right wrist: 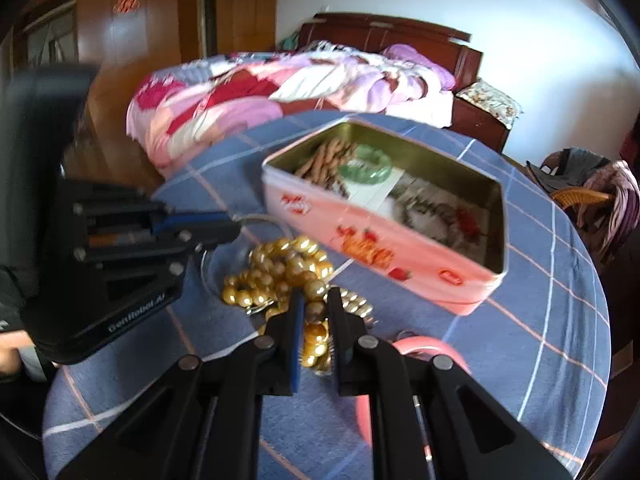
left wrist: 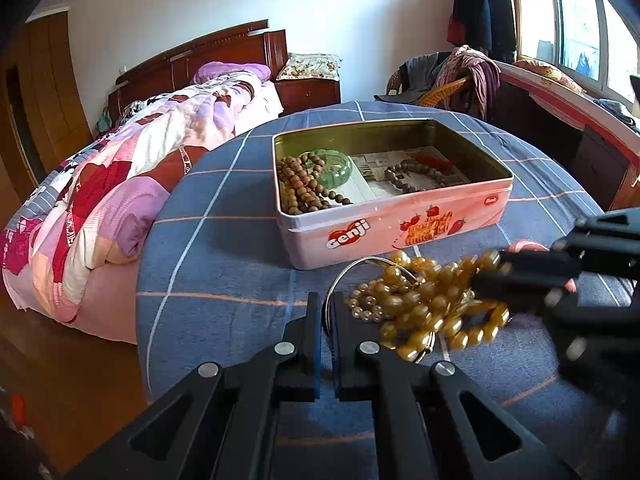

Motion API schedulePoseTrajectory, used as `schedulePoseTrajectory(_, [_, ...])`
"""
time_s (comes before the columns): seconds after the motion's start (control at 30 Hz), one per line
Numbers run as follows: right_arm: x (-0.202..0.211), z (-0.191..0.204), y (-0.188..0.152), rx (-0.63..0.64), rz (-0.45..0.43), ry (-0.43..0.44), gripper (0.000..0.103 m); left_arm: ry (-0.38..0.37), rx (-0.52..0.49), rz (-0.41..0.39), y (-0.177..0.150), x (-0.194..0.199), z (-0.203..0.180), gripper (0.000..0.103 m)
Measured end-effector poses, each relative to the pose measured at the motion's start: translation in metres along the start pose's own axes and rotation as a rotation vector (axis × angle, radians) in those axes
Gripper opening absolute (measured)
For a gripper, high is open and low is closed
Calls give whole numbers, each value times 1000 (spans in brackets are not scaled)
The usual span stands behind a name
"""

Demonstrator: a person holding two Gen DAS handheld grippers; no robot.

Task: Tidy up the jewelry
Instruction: 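Grasp the silver wire bangle with the left gripper while the right grasps the gold bead necklace, then carry the silver bangle and gold bead necklace up over the pink tin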

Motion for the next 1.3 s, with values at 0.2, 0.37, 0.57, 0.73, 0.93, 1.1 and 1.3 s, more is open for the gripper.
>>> schedulePoseTrajectory(0.2, [13,-14,9,-48,-54,-26,13,0,3,-10,2,4,0,3])
schedulePoseTrajectory(0.37, [21,-22,17,-69,-87,-40,13,4,10,-26,6,10,3,3])
schedulePoseTrajectory(0.57, [33,-30,26,-75,-122,-61,13,15,26,-74,20,28,12,3])
schedulePoseTrajectory(0.73, [42,-38,37,-80,-153,-75,13,15,29,-118,34,43,16,3])
schedulePoseTrajectory(0.93, [44,-47,51,-77,-170,-89,13,14,13,-142,52,45,18,3])
schedulePoseTrajectory(1.1, [40,-55,62,-75,-178,-105,13,6,-15,-143,66,38,13,3])
schedulePoseTrajectory(1.3, [40,-63,70,-75,-193,-125,13,17,-43,-138,78,28,9,3])
Point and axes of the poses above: each gripper's, at about its wrist camera, not at the fingertips, and x roughly against the way its jaws point, z to its left, y to its top, the point moved 3 cm from there along -x, roughly the way its jaws point, and after that the axes turned 3 degrees about -y, right-handed, at the moved point
